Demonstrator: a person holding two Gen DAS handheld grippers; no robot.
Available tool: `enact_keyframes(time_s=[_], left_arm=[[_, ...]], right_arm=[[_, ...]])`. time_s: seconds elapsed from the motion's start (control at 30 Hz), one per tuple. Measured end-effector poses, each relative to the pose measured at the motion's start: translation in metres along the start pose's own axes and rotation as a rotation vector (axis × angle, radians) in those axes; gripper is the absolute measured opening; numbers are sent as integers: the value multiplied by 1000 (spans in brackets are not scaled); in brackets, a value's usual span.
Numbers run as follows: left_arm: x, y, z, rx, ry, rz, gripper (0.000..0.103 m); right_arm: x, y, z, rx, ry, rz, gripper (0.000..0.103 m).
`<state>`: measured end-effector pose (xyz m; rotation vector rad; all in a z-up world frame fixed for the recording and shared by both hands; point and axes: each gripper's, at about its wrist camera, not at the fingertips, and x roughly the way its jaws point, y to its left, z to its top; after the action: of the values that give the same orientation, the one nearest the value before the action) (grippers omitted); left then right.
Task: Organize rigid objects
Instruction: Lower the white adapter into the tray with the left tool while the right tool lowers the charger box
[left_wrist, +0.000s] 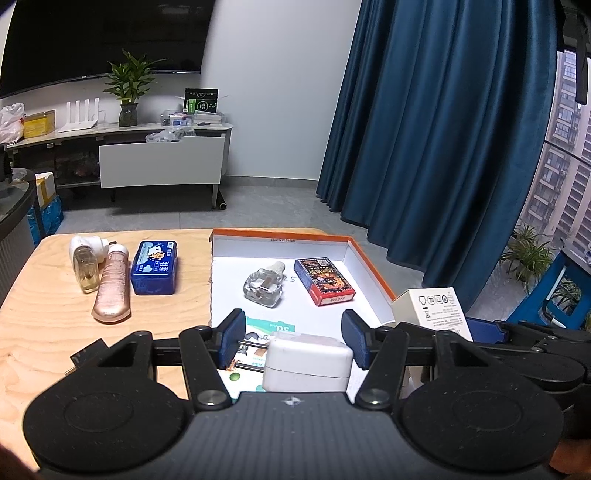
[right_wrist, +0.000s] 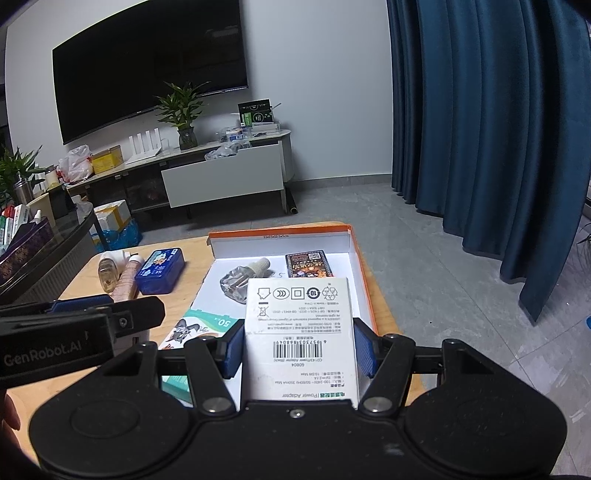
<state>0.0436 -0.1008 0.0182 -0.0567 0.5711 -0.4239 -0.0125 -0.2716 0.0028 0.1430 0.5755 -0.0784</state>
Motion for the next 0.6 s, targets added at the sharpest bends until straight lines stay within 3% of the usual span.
enact_keyframes(time_s=[0.6], left_arm=[[16,2,11,-10,11,3,58]], right_arm=[[16,0,13,-11,14,-6,70]])
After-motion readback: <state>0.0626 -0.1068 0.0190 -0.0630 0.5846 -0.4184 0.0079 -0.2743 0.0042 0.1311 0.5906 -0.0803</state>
